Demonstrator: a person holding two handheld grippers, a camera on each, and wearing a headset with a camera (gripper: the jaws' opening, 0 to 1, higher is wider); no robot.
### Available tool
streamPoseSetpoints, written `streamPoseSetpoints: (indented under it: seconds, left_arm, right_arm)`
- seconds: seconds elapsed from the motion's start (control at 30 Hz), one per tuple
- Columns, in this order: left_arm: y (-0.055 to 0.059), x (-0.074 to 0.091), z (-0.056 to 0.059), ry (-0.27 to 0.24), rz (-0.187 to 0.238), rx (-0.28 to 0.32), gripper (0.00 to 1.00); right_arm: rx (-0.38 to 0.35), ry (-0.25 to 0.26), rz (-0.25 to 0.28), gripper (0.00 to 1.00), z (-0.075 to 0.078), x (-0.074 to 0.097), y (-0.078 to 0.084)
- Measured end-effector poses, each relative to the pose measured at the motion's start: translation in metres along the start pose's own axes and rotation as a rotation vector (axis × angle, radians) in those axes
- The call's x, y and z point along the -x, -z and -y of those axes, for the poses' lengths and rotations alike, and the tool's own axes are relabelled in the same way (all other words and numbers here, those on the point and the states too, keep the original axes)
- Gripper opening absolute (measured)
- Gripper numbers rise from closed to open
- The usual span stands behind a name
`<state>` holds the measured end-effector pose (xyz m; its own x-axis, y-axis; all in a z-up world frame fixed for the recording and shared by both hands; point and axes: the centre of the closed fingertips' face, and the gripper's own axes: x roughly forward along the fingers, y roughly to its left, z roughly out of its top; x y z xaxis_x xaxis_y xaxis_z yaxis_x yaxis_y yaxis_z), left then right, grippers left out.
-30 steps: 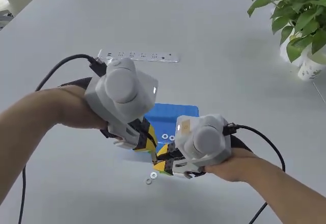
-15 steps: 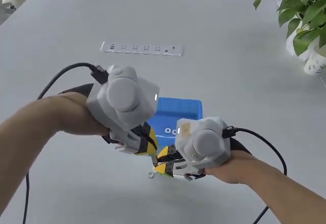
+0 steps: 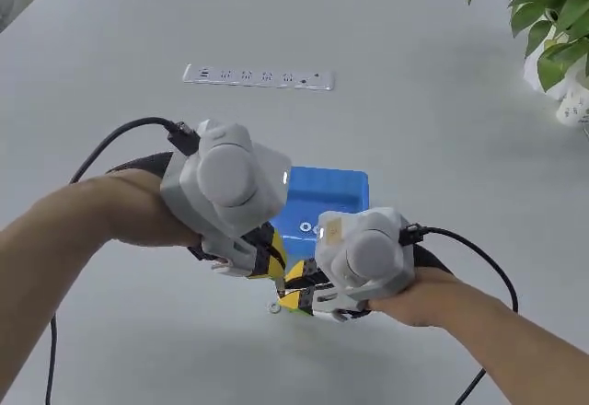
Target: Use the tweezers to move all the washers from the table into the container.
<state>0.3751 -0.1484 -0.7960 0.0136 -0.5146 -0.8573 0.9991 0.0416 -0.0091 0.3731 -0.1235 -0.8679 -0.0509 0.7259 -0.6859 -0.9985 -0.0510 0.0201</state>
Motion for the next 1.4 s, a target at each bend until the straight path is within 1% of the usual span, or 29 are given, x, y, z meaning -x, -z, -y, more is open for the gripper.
streamPoseSetpoints:
  seconds: [0.33, 0.6, 0.9, 1.4]
  left_arm:
    - [0.0022, -0.0038, 0.0004, 0.003, 0.0, 0.0, 0.06]
    - [-0.0001, -0.0051, 0.0018, 0.009, 0.013, 0.006, 0.06]
    - [0.0021, -0.0043, 0.0003, 0.008, 0.008, 0.009, 0.06]
    - [-0.0011, -0.0048, -0.0003, 0.01, 0.009, 0.002, 0.06]
  right_arm:
    - [-0.004, -0.008, -0.008, 0.12, -0.0004, -0.0034, 0.0031]
    - [-0.003, -0.007, -0.008, 0.11, -0.0009, -0.0036, 0.0048]
    - [-0.004, -0.006, -0.012, 0.1, -0.0006, -0.0042, 0.0051]
    - [-0.026, -0.006, -0.011, 0.09, -0.001, -0.0019, 0.0057]
